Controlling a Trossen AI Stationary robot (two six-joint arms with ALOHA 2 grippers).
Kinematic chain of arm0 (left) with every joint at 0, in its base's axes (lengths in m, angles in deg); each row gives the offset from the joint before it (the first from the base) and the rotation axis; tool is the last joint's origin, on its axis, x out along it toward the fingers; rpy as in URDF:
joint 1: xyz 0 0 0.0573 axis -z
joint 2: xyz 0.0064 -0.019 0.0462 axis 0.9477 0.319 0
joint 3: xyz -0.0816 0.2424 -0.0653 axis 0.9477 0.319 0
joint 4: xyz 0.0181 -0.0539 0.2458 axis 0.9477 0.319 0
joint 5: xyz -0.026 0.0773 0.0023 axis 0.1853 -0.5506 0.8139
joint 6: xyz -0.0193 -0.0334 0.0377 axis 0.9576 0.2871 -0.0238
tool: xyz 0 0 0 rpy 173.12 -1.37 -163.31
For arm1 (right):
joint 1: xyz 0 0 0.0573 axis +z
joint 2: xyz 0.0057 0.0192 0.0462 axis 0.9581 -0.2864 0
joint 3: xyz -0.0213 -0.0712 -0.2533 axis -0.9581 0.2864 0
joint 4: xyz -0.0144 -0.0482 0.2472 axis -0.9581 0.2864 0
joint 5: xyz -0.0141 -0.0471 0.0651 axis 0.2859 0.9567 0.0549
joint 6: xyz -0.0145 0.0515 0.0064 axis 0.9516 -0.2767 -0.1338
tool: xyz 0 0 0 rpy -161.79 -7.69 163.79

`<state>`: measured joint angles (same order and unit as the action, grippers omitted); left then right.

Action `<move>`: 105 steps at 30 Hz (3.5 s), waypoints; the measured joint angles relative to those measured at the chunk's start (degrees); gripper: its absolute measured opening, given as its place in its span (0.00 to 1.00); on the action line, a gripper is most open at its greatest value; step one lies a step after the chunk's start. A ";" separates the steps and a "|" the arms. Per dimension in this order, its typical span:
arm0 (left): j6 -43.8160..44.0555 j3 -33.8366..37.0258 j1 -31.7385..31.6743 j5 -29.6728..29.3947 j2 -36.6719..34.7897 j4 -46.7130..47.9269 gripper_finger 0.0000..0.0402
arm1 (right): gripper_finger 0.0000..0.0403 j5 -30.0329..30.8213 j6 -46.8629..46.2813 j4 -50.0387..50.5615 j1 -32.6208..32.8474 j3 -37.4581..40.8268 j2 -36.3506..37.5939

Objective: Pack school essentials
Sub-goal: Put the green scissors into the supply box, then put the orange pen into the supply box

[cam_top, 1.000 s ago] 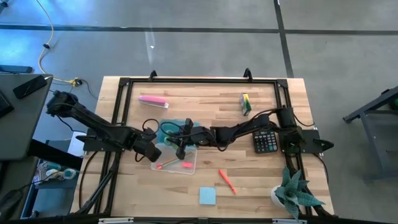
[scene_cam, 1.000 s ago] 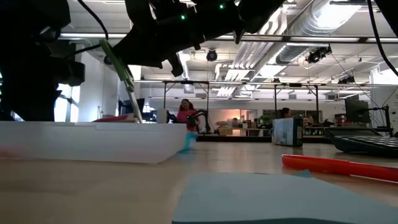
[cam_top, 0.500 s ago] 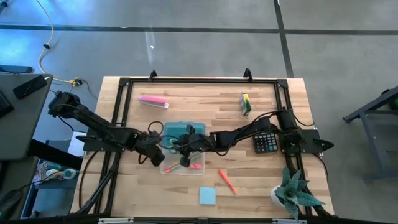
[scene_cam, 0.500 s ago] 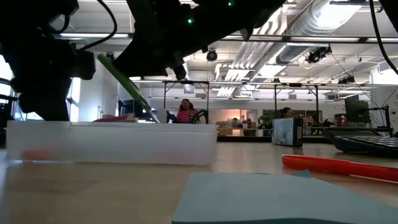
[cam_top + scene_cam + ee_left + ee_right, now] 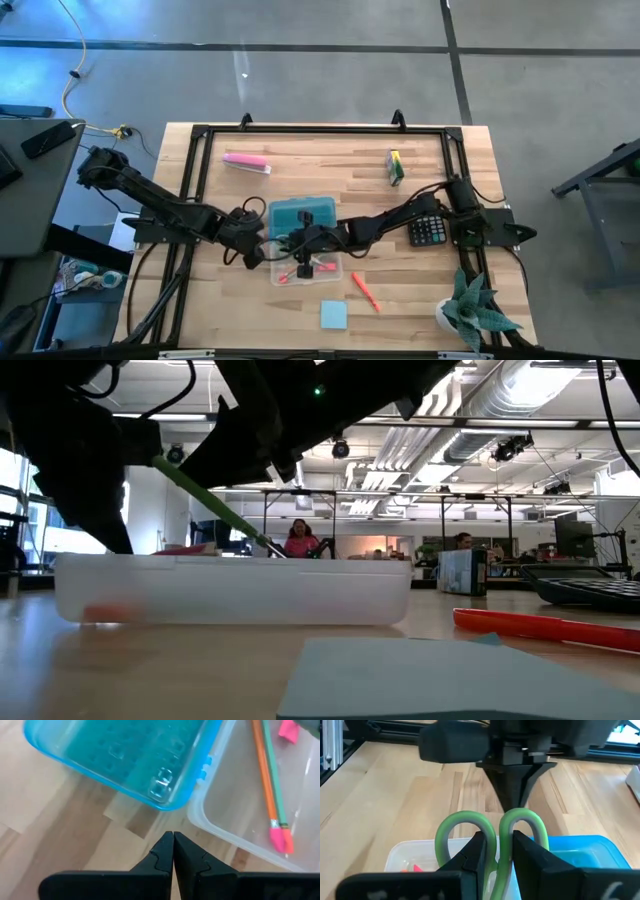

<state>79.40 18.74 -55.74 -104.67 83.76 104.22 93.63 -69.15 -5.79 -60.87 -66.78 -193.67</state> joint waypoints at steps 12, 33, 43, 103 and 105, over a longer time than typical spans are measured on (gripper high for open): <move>-4.56 0.00 -6.34 -1.63 0.00 -0.09 0.00 | 0.15 0.06 -0.93 0.39 -0.04 0.00 0.91; -8.51 0.04 -12.64 -0.91 0.07 0.19 0.00 | 0.15 1.09 -3.54 2.52 -0.20 -0.07 3.91; -7.92 0.07 -11.17 0.59 0.11 0.35 0.00 | 0.15 -1.16 -2.16 10.16 0.79 -0.07 2.99; -34.61 0.04 -23.61 6.08 -13.97 -10.28 0.00 | 0.43 26.33 -28.58 67.52 1.40 2.47 36.89; -35.89 0.04 -23.62 6.06 -14.00 -12.67 0.00 | 0.43 25.79 -33.76 67.38 1.38 6.43 38.46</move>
<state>43.51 18.78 -79.36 -98.61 69.76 91.55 119.42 -102.91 61.59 -59.49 -60.35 -155.21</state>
